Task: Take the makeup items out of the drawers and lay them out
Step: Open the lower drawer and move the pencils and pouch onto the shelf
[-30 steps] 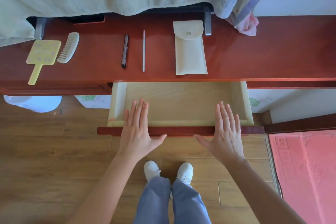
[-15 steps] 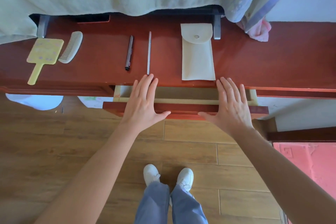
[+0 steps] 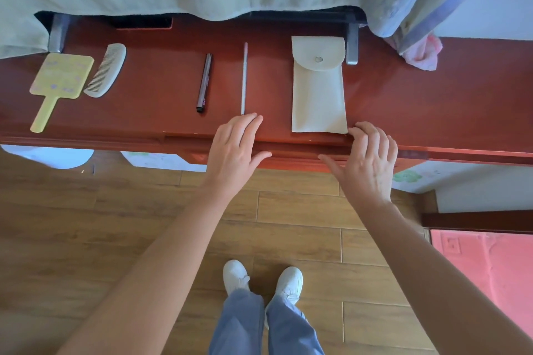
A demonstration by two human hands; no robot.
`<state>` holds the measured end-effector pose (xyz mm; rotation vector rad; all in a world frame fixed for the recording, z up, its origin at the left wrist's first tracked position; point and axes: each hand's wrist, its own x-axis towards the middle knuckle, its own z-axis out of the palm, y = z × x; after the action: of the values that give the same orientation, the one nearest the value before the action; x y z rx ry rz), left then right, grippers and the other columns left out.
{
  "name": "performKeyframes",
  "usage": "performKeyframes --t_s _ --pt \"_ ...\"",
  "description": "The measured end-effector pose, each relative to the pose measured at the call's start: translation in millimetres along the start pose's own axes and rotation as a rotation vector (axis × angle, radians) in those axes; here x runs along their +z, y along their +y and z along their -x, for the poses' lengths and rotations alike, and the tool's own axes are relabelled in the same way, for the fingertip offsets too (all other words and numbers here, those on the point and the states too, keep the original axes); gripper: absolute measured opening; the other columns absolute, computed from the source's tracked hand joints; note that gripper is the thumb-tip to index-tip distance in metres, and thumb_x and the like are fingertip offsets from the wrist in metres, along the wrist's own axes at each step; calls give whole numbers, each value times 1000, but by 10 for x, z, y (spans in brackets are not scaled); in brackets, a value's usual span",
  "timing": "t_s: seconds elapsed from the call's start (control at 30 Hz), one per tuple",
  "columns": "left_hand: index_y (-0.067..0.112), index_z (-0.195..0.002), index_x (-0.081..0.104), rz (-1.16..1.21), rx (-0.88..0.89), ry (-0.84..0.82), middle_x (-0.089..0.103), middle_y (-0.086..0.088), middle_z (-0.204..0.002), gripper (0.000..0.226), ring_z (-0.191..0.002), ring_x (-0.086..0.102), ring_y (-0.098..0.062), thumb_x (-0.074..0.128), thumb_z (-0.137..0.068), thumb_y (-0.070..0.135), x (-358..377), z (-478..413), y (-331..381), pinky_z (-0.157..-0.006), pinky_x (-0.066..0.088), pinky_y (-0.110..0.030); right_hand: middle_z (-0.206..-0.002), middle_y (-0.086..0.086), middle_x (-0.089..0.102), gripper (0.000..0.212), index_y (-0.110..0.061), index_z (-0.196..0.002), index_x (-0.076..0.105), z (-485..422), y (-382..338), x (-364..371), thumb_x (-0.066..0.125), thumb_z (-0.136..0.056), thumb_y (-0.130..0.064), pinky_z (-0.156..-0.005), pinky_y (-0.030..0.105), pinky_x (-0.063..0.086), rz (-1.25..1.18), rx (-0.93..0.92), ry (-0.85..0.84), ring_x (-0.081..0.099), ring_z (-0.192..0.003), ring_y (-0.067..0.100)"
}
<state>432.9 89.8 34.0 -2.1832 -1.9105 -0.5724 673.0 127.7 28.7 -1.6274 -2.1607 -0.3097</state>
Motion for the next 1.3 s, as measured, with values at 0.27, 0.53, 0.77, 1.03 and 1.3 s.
performKeyframes --t_s 0.27,0.53,0.77,1.03,1.3 --pt "1 -127 53 -45 -70 54 57 -13 -123 51 -116 49 -25 64 -86 28 56 4 122 -98 41 -38 -122 13 57 43 -5 -113 51 49 2 -8 61 -79 -30 -100 49 36 -35 -15 24 51 -114 31" --pt "1 -126 54 -87 -47 14 58 -13 -123 54 -113 54 -27 72 -80 25 30 -13 97 -95 45 -40 -126 15 57 44 -4 -118 51 26 100 -19 58 -82 -29 -98 47 41 -10 -75 13 54 -115 33" --pt "4 -126 55 0 -72 60 57 -11 -125 49 -115 50 -24 64 -85 29 73 -5 54 -96 39 -37 -123 13 59 39 -6 -114 53 17 93 66 60 -84 -29 -97 45 41 -19 -43 71 54 -113 31" --pt "6 -124 58 34 -92 107 59 -8 -122 47 -115 49 -20 65 -86 33 137 -13 37 -96 35 -33 -122 11 60 36 -8 -112 53 15 112 138 61 -85 -30 -95 44 40 -62 -11 108 53 -113 29" --pt "3 -125 56 26 -125 26 58 -11 -124 48 -115 49 -23 58 -89 34 81 -14 106 -98 39 -38 -124 13 58 38 -6 -113 53 11 45 44 57 -88 -33 -100 46 39 -80 34 14 53 -116 32"
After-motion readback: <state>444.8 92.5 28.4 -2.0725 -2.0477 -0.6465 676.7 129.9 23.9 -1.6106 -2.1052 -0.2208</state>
